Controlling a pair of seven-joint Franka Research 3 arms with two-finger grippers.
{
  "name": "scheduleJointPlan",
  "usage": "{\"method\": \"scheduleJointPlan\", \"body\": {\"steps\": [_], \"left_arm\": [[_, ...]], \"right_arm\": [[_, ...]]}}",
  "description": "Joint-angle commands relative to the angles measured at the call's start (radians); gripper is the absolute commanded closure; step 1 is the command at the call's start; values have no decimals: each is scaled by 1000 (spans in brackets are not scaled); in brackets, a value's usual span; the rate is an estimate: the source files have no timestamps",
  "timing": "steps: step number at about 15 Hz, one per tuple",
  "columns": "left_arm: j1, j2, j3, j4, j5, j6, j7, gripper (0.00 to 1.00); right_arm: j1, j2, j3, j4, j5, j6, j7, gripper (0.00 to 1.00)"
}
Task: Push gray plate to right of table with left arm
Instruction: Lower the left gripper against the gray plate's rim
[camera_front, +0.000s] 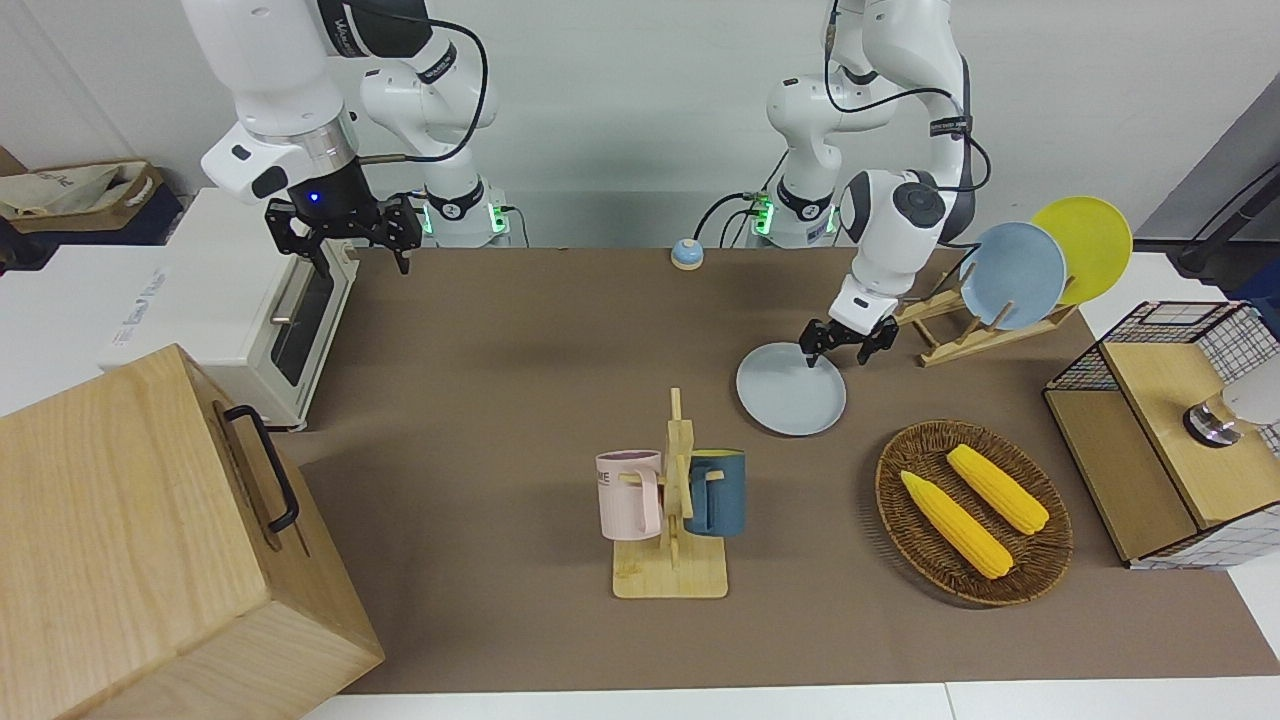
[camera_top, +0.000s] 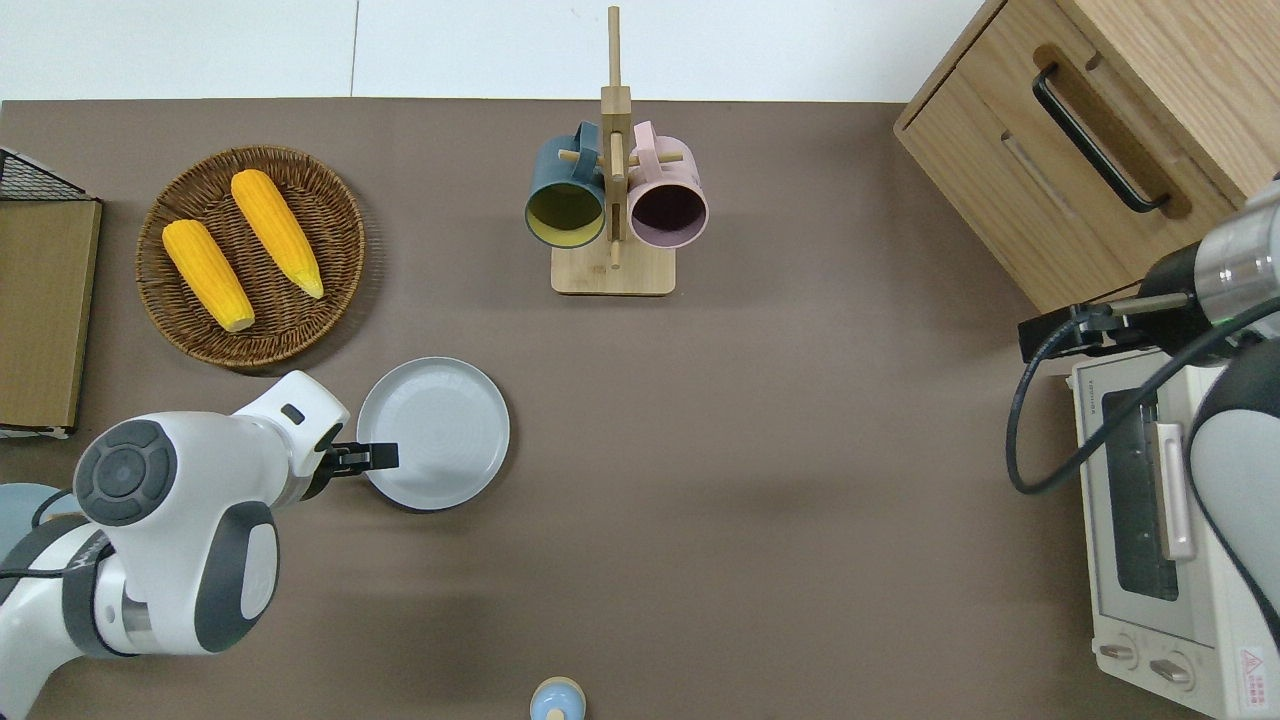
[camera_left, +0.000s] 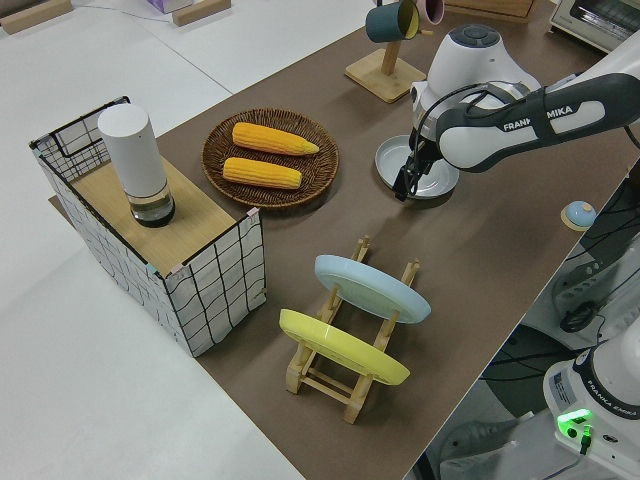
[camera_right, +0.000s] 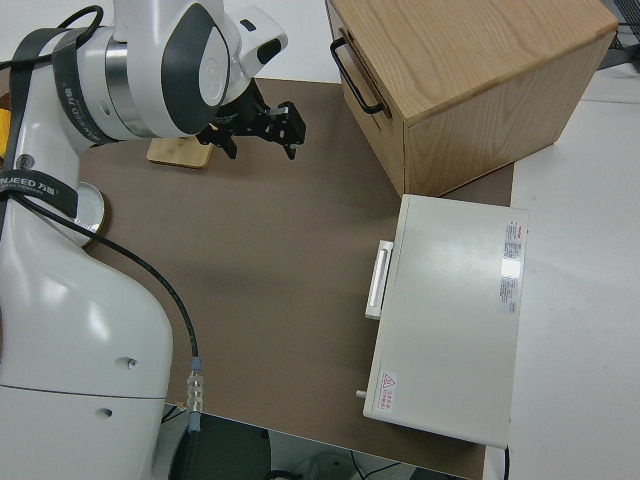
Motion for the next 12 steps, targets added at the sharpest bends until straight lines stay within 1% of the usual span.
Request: {"method": "scheduleJointPlan", "body": {"steps": [1, 4, 12], "left_arm": [[-13, 16, 9, -21, -13, 43, -8, 5], [-13, 41, 9, -21, -13, 69, -8, 5], [-10, 44, 9, -21, -13, 69, -6, 5]], "right_arm": [[-1, -6, 0, 1, 7, -10, 3, 17], [-1, -6, 0, 1, 7, -10, 3, 17], [-1, -6, 0, 3, 7, -10, 3, 17]]}}
